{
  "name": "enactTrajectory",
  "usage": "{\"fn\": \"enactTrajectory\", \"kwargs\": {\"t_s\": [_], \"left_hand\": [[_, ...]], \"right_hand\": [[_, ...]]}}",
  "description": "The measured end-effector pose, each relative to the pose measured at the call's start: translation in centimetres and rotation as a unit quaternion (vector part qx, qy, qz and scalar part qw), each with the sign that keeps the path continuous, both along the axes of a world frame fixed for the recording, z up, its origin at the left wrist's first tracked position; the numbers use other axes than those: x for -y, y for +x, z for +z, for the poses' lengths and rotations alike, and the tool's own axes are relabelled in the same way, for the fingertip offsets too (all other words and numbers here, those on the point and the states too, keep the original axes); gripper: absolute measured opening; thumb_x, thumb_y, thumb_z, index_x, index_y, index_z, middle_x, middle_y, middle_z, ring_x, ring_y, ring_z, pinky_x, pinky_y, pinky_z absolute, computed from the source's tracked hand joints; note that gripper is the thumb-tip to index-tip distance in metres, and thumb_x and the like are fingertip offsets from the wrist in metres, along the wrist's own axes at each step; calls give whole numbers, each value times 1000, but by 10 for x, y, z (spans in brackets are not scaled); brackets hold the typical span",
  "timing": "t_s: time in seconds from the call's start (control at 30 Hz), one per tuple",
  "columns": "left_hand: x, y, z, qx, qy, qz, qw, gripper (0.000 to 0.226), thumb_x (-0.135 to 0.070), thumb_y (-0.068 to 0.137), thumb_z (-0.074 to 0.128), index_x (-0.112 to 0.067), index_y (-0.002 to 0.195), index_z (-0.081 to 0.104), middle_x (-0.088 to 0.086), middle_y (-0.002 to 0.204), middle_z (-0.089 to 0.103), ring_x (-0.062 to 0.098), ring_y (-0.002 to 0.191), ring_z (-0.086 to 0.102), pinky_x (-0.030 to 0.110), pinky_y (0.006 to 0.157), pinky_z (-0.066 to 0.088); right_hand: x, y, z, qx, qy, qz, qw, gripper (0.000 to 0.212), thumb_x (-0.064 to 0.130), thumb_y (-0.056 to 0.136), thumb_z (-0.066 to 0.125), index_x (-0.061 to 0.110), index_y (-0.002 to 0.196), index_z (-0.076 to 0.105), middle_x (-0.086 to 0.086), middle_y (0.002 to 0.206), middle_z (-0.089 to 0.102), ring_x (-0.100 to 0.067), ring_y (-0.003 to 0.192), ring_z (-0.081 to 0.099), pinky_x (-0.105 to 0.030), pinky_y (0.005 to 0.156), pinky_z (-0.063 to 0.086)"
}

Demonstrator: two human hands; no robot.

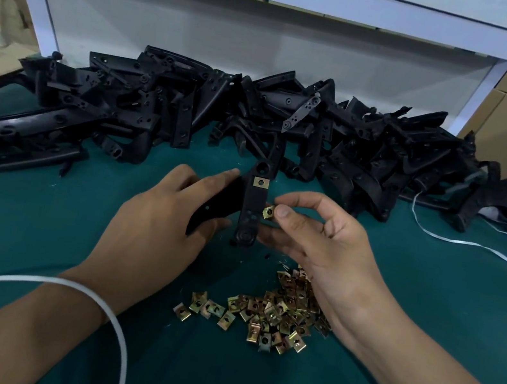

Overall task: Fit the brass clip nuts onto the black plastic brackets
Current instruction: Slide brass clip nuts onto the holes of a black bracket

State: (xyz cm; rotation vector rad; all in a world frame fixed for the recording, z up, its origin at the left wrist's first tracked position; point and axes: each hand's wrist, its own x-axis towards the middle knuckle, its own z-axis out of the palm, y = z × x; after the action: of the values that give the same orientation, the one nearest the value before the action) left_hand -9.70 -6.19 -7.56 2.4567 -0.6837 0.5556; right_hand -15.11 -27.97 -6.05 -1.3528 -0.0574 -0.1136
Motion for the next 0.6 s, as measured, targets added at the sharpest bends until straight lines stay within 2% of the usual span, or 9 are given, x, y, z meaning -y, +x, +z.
{"fn": "enactTrajectory", "kwargs": {"t_s": [0.3, 0.6], "left_hand": [[0, 0, 0, -5, -8, 6, 1000, 64, -51, 92, 55, -47, 153, 38, -13, 106, 46, 16, 83, 56, 38, 64, 56], [1, -1, 0, -4, -10, 10, 1000, 64, -51, 92, 54, -46, 153, 38, -12, 106, 47, 16, 83, 57, 38, 65, 55]], "right_hand": [[0, 2, -2, 1, -12, 1, 1000, 17, 16, 95, 73, 10, 111, 72, -21, 100, 79, -34, 91, 79, -31, 84, 62], [1, 1, -2, 11, -2, 4, 1000, 18, 15, 95, 73, 9, 111, 72, -20, 101, 79, -32, 89, 80, -29, 82, 61]]}}
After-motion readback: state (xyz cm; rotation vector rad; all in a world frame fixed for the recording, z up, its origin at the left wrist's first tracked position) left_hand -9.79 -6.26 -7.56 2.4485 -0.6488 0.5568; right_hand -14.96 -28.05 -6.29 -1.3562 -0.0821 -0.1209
